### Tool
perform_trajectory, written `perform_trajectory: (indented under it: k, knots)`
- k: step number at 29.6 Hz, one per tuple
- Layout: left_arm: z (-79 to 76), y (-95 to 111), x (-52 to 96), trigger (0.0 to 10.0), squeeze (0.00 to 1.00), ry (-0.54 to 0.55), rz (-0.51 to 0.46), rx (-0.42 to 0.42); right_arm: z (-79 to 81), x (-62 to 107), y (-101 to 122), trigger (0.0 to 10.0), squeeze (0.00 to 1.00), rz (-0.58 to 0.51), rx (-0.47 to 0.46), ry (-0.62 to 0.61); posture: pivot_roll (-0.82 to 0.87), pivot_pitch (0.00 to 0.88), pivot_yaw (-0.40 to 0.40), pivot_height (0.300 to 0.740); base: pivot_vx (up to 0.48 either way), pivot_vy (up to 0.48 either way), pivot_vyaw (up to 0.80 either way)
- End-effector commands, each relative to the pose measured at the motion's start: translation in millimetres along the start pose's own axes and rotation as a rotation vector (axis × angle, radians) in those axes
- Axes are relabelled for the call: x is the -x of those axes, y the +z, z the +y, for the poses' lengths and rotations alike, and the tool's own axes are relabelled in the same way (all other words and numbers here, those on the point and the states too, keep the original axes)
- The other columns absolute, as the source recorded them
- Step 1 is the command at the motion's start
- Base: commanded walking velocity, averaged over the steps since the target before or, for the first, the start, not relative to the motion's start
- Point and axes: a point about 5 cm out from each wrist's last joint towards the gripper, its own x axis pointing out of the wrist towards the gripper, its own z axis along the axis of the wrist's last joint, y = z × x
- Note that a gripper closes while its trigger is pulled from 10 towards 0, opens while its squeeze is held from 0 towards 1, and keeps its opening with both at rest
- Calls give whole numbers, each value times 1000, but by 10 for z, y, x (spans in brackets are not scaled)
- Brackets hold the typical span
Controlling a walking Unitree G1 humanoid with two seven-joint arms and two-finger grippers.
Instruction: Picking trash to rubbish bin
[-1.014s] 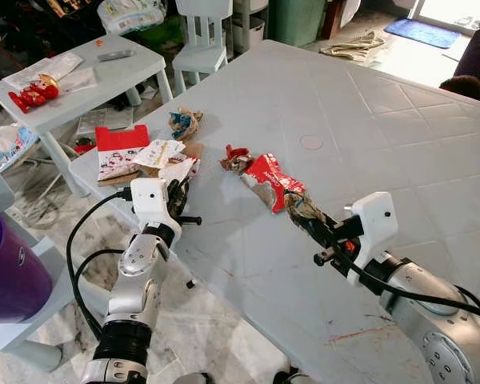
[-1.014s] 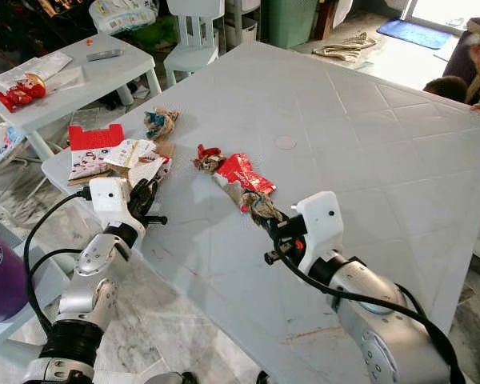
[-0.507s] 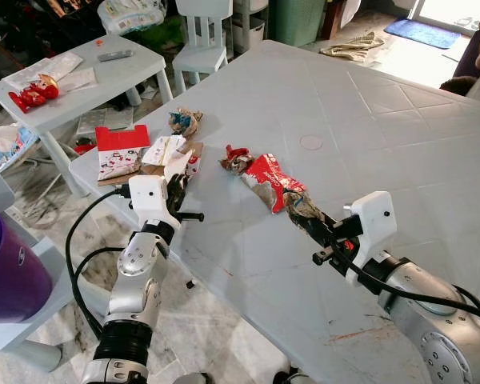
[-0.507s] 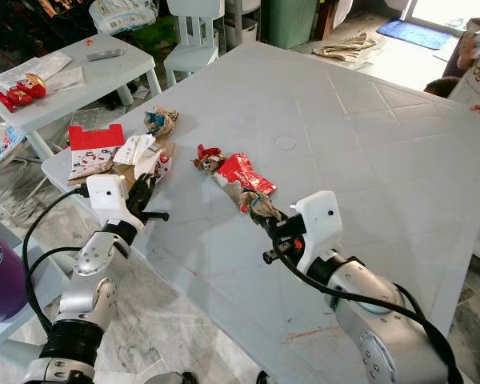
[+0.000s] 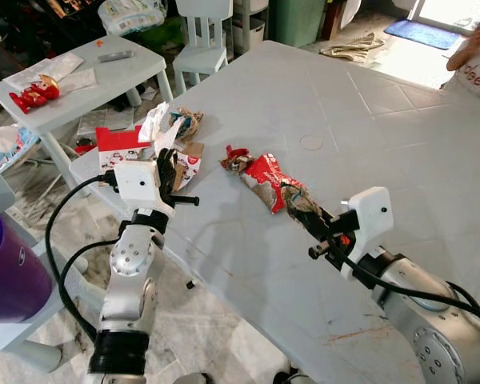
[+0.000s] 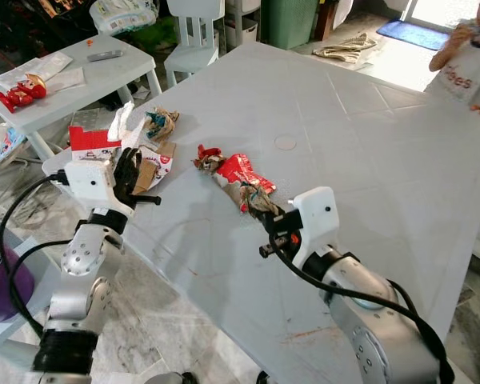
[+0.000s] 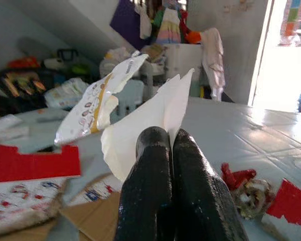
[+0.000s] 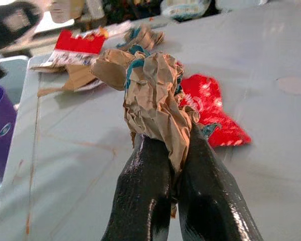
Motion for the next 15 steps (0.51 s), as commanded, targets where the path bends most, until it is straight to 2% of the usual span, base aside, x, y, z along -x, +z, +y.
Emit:
perform_trajectory:
  k: [1,2,8,15]
  knots:
    - [57,126,71,0,0,89,-22,-55,-57,5,33,0,0,-24,10,-33,-7,120,16,740,0,0,0]
    - [57,126,71,0,0,89,-22,-55,-57,5,33,0,0,-24,10,-33,-7,120,16,740,0,0,0]
    - [77,102,179,0,0,136,20,-52,-51,-24,35,0,0,-30,13,-31,7,123,12,740,0,0,800]
    - [25,92,191,0,0,139,41,-23,-49,-36,32,0,0,-31,14,-28,4,120,15,740,0,0,800]
